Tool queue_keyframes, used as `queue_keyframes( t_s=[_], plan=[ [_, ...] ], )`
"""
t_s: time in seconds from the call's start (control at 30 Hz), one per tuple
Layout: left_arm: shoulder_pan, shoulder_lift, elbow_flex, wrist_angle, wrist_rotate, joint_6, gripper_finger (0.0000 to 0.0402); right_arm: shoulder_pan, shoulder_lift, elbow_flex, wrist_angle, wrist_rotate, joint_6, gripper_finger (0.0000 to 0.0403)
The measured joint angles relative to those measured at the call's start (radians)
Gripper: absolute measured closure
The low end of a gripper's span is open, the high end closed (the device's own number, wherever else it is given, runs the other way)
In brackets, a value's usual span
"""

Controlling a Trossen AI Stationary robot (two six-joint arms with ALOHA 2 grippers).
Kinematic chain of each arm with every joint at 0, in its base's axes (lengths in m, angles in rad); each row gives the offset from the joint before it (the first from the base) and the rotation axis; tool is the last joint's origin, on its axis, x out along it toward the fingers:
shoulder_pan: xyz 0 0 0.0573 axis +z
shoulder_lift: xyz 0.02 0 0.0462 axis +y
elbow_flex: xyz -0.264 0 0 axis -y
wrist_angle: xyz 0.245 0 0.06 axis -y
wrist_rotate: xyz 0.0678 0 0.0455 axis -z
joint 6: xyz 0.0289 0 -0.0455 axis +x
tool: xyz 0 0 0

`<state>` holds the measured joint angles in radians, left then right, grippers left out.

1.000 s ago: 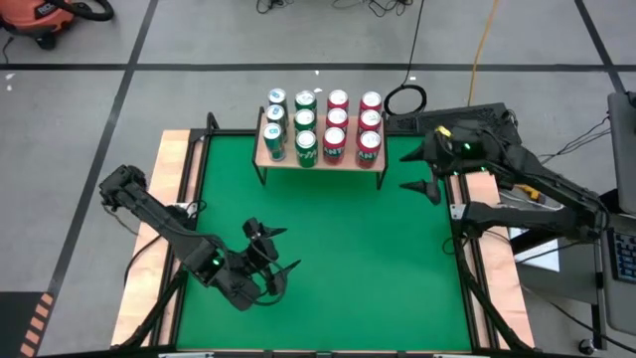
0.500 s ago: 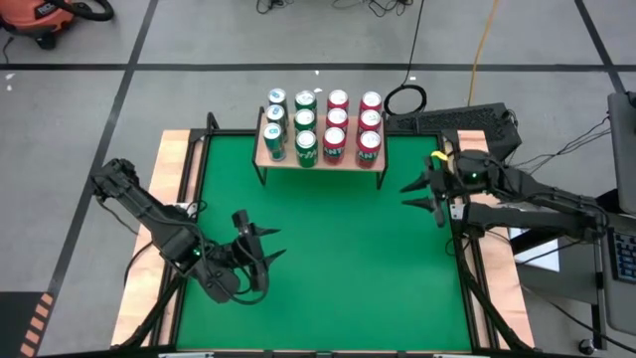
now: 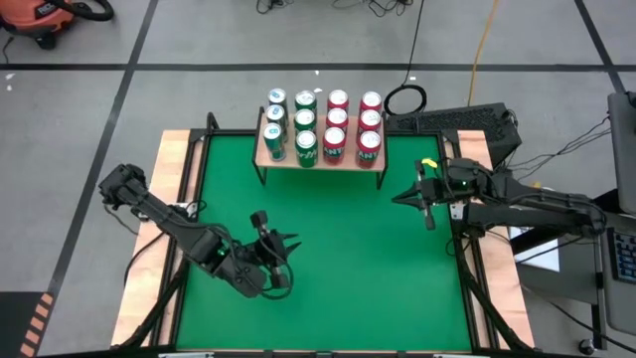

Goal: Place canned beverage on shelf
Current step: Return to Home Position

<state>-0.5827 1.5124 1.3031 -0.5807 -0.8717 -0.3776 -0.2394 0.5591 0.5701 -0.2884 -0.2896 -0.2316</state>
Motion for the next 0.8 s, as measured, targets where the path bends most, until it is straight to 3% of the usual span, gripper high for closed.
queue_keyframes(
  t_s=[0.2,0.43,0.63,0.8],
  plan=[
    [0.021,0.076,-0.001,0.176,0.044,0.086,0.0396,0.032,0.0,-0.06,0.061,0.001,0.004,0.0402],
    [0.085,0.173,-0.001,0.448,0.216,0.276,0.0391,0.087,0.0,-0.128,0.145,0.001,0.011,0.0403],
    [0.151,0.207,-0.011,0.51,0.312,0.332,0.0391,0.145,-0.006,-0.216,0.254,0.001,0.062,0.0403],
    [0.164,0.188,-0.167,0.682,0.347,0.351,0.0391,0.184,-0.012,-0.252,0.292,0.019,0.078,0.0403]
  ],
)
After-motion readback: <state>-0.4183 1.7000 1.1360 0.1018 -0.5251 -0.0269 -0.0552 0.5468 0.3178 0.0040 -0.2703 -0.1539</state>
